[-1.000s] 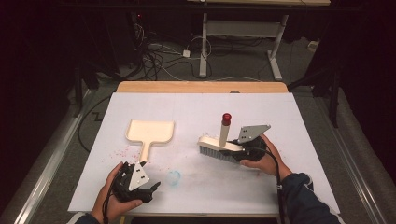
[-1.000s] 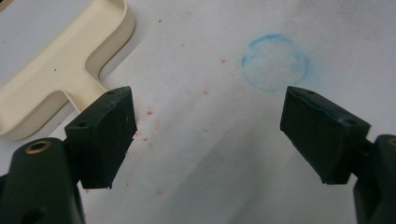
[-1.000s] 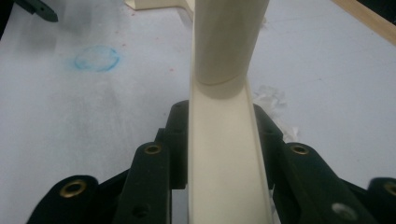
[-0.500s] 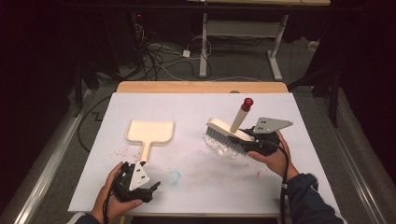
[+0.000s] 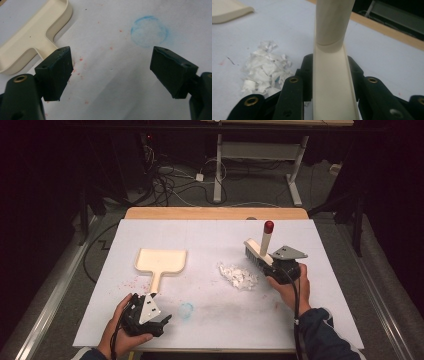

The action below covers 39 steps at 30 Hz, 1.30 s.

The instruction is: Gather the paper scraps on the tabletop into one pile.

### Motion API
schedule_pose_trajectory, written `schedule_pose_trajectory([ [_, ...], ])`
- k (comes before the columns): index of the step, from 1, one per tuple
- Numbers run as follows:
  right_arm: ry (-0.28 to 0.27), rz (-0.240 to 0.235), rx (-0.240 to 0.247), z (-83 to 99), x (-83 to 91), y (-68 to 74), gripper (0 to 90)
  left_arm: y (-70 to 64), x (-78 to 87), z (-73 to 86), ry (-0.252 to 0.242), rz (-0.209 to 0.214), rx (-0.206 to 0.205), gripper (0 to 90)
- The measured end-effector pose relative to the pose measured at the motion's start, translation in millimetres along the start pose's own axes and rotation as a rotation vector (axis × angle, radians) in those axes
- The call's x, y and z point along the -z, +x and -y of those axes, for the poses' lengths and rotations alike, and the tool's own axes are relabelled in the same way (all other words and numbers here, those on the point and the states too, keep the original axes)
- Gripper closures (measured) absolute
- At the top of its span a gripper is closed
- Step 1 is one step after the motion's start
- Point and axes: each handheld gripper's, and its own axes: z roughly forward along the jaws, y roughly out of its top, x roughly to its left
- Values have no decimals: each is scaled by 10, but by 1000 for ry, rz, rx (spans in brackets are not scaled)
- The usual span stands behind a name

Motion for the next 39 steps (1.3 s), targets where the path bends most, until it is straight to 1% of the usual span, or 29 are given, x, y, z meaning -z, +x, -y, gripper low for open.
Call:
schedule_pose_trajectory([
  [1, 11, 6, -4, 16, -26, 22, 675, -3, -2, 0, -2, 0, 3, 178],
  [2, -4, 10, -8, 27, -37, 48, 675, -5, -2, 0, -3, 0, 2, 178],
  [3, -3, 19, -2, 20, -43, 91, 674, -3, -2, 0, -3, 2, 1, 178],
  [4, -5, 16, 5, 13, -47, 126, 675, -5, -3, 1, -4, 2, 2, 178],
  [6, -9, 3, 0, 12, -58, 197, 674, -6, -5, 0, -5, 3, 3, 178],
  [8, -14, 10, 18, -1, -74, 276, 674, -7, -5, -1, -6, 4, 1, 178],
  [9, -20, 4, 15, -12, -79, 306, 674, -8, -6, -2, -6, 5, 1, 178],
  [11, -23, -17, -10, -40, -96, 364, 674, -8, -9, -3, -6, 5, 0, 178],
  [15, -28, -13, 4, -73, -123, 438, 675, -8, -7, -3, -6, 5, 0, 178],
  [19, -44, -13, -2, -88, -94, 417, 675, -6, 6, 3, -9, 1, 7, 178],
  [21, -53, -12, -7, -96, -62, 383, 675, -3, 10, 2, -9, -1, 4, 178],
  [24, -73, -21, -9, -109, -8, 311, 674, -3, 13, 1, -11, -5, 5, 178],
  [26, -86, -38, -20, -115, 20, 254, 674, 0, 15, -1, -7, -7, 5, 178],
  [28, -104, -66, -21, -127, 39, 189, 674, 3, 16, -3, -6, -5, 2, 178],
  [31, -137, -114, 28, -181, 51, 100, 674, -1, 8, -5, -7, -5, 7, 178],
  [34, -172, -172, 148, -284, 4, 37, 674, 6, 1, -7, -5, -3, 7, 178],
  [36, -161, -197, 197, -359, -87, 18, 675, 10, -1, -7, -6, -3, 6, 178],
  [38, -147, -233, 229, -422, -200, 11, 674, 11, -5, -4, -7, -4, 7, 178],
  [39, -142, -241, 243, -442, -247, 11, 674, 11, -7, -1, -6, -2, 9, 178],
])
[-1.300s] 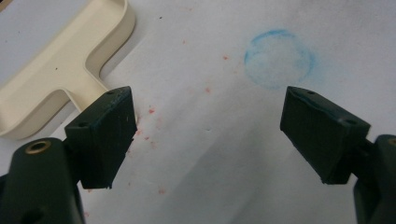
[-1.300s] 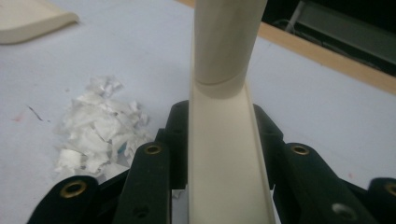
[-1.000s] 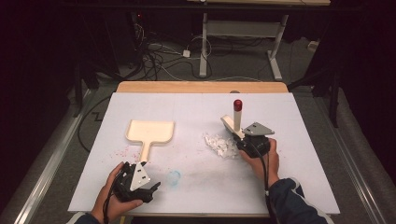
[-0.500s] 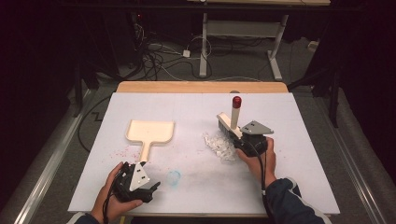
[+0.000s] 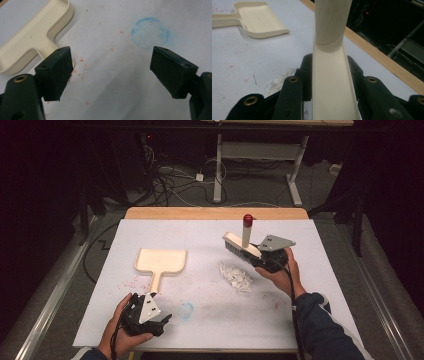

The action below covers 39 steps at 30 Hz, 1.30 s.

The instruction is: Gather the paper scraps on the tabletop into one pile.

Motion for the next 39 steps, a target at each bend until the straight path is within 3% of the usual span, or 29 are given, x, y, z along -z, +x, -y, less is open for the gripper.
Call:
schedule_pose_trajectory([
  [9, 24, -50, 27, 40, -483, -94, 675, 11, -31, 32, 10, 19, 11, 178],
  [12, 24, -111, 37, 95, -555, -78, 675, 11, -33, 36, 11, 20, 13, 178],
  [21, -8, -317, 111, 213, -385, -49, 672, -7, -39, 40, 21, 17, 12, 178],
  [27, -32, -389, 119, 325, -194, -84, 673, -11, -37, 38, 31, 18, 9, 178],
  [30, -37, -382, 133, 341, -135, -64, 673, -15, -48, 29, 31, 17, 11, 178],
  [32, -43, -353, 135, 342, -120, -51, 674, -13, -50, 24, 32, 16, 8, 178],
  [37, -93, -286, 80, 341, -60, -87, 674, -18, -56, 15, 29, 16, 6, 179],
  [39, -101, -231, 60, 319, -16, -93, 674, -16, -58, 16, 28, 17, 4, 178],
])
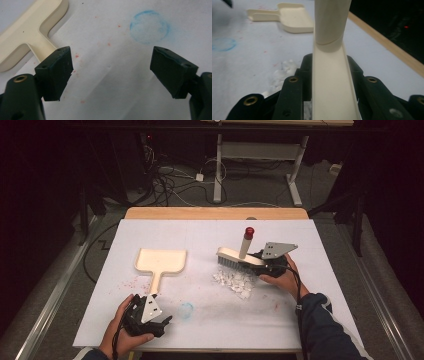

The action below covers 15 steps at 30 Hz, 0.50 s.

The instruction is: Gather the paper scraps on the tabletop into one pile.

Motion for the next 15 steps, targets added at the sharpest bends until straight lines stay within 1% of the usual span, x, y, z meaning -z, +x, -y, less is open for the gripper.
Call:
schedule_pose_trajectory([
  [1, -2, 18, -5, -14, 26, 3, 674, 1, 0, 0, 0, 0, -1, 178],
  [3, 2, 70, -17, -42, 63, 21, 674, 1, 2, -3, -1, -1, -3, 178],
  [5, -7, 91, -21, -72, 131, 36, 674, -4, 7, -9, -1, -1, -12, 178],
  [6, -10, 112, -17, -92, 171, 46, 674, -10, 7, -11, -4, -1, -12, 178],
  [8, -30, 127, -23, -131, 259, 62, 674, -19, 8, -16, 0, -5, -25, 178],
  [10, -44, 144, -43, -170, 341, 84, 674, -21, 5, -17, -1, -2, -27, 178],
  [15, -20, 182, -82, -228, 485, 145, 674, -22, 8, -21, -8, -1, -31, 178],
])
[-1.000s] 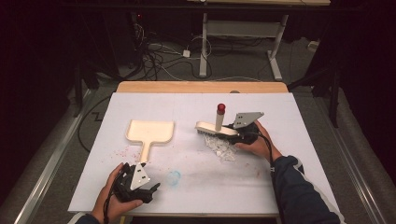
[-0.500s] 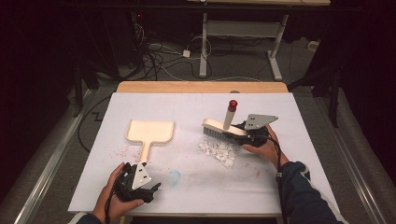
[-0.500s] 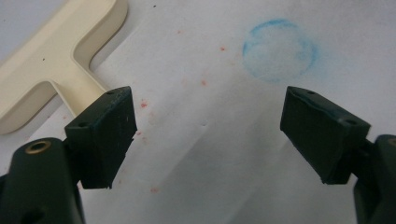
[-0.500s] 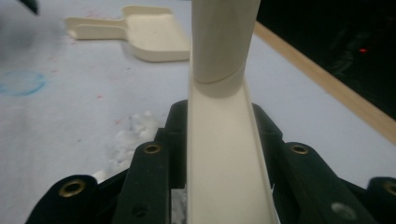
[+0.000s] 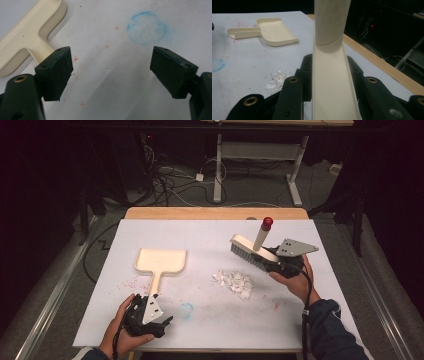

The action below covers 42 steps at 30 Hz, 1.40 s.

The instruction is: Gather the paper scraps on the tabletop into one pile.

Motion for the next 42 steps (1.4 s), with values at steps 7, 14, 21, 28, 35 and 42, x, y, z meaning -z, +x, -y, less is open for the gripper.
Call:
schedule_pose_trajectory([
  [7, 28, 44, -38, -1, 161, 49, 674, 1, 12, -3, -6, 0, -6, 178],
  [14, 41, 89, -81, 42, 315, 58, 674, 5, 17, 3, -9, 0, -4, 178],
  [21, 54, 118, -92, 105, 429, 97, 674, 33, 33, 18, -10, -10, 12, 178],
  [28, 58, 143, -97, 144, 522, 163, 674, 85, 42, 35, -25, -26, 77, 179],
  [35, 70, 168, -94, 211, 609, 234, 674, 183, 43, 71, -15, -56, 159, 187],
  [42, 65, 185, -100, 254, 707, 294, 674, 255, 29, 83, 12, -91, 217, 187],
])
